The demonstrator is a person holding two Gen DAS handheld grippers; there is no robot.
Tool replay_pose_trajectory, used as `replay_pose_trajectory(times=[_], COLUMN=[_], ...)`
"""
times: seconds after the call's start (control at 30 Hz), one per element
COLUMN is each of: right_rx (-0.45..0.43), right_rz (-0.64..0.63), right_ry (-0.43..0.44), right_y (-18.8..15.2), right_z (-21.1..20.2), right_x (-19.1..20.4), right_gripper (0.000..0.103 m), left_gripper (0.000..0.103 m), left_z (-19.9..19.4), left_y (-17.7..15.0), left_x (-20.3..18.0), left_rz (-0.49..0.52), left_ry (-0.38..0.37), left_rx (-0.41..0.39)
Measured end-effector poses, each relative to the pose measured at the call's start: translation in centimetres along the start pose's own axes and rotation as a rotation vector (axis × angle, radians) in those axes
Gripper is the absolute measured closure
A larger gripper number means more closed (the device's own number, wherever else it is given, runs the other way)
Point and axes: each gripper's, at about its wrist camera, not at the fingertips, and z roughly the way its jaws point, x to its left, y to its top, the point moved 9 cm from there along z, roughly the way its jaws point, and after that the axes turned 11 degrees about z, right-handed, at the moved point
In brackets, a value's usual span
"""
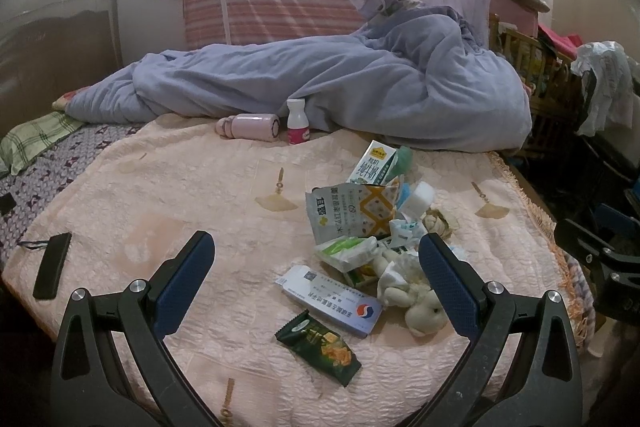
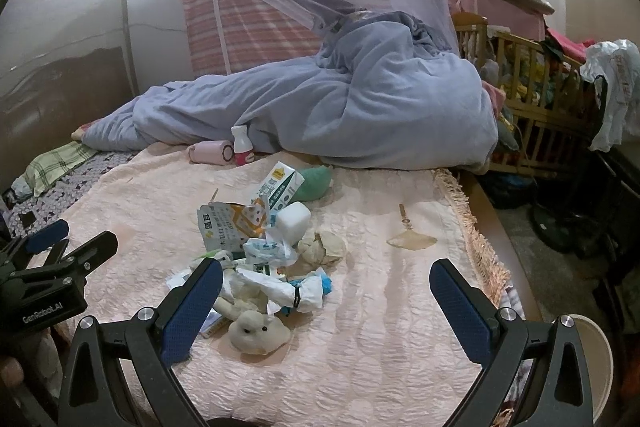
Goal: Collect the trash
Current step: 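Move both tools over the trash pile on the bed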
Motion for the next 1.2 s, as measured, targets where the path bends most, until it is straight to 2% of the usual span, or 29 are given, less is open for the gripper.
replay_pose_trajectory(times=[0.37, 1.2], right_rx=[0.031, 0.053], right_rz=[0.007, -0.01], right_ry=[0.034, 0.016], right_y=[-0.6, -1.3], right_z=[0.6, 0.9], right_x=[0.6, 0.3], right_gripper=[0.0, 0.0], left_gripper=[0.001, 0.001], left_z=[0.5, 1.3], left_y=[-0.3, -1.4], left_x=[0.3, 0.4], left_rz=[-0.014, -0.015], left_ry=[-0.001, -0.002], left_rx=[0.016, 0.054])
